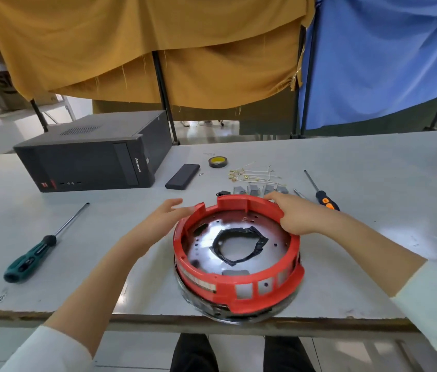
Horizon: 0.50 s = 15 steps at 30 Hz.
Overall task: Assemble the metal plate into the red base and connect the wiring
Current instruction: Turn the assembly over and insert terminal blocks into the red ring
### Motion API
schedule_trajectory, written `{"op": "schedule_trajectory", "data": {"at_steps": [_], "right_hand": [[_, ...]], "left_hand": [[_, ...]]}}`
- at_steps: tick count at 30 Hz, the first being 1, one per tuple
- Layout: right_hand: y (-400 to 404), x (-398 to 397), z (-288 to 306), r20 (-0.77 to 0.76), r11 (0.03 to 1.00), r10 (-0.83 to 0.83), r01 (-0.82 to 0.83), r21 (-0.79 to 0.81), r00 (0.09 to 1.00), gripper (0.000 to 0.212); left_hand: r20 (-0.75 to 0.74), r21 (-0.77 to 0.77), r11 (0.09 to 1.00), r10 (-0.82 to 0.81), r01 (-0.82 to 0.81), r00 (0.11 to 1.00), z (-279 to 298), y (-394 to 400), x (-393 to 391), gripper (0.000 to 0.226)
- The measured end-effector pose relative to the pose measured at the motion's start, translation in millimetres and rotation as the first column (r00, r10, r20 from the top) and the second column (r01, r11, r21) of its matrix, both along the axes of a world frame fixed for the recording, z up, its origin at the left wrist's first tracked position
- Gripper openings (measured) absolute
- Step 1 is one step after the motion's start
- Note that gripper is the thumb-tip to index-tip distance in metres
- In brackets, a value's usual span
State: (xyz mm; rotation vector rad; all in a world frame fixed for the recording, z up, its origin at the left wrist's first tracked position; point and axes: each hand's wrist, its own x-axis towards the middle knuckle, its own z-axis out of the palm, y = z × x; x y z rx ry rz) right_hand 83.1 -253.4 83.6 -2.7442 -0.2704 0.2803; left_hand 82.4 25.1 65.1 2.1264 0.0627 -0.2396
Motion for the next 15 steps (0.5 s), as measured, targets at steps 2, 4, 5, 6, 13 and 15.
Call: {"op": "schedule_trajectory", "data": {"at_steps": [2, 4, 5, 6, 13, 15], "right_hand": [[3, 12, -2, 0.069, 0.996, 0.076, -0.079, 0.037, 0.995, 0.058], [11, 20, -5, 0.098, 0.975, 0.154, -0.167, 0.148, 0.983, 0.052], [16, 22, -5, 0.104, 0.962, 0.173, -0.191, 0.197, 0.979, 0.049], [20, 24, -6, 0.103, 0.951, 0.177, -0.197, 0.239, 0.979, 0.046], [-2, 8, 7, -0.009, 0.991, 0.065, -0.065, -0.113, 0.998, 0.066], [-11, -1, 12, -0.052, 0.985, 0.023, -0.031, -0.17, 0.998, 0.056]], "left_hand": [[0.128, 0.093, 0.995, -0.055, 0.043, 0.99, 6, -12, 9, 0.072], [0.228, 0.238, 0.959, -0.208, 0.153, 0.951, 9, -32, 18, 0.068], [0.239, 0.302, 0.931, -0.283, 0.206, 0.929, 11, -43, 22, 0.064], [0.231, 0.339, 0.908, -0.334, 0.246, 0.914, 11, -52, 25, 0.059], [0.321, 0.561, 0.827, -0.25, 0.029, 0.913, -6, -58, 32, 0.03], [0.3, 0.641, 0.766, -0.183, -0.056, 0.936, -7, -51, 29, 0.035]]}}
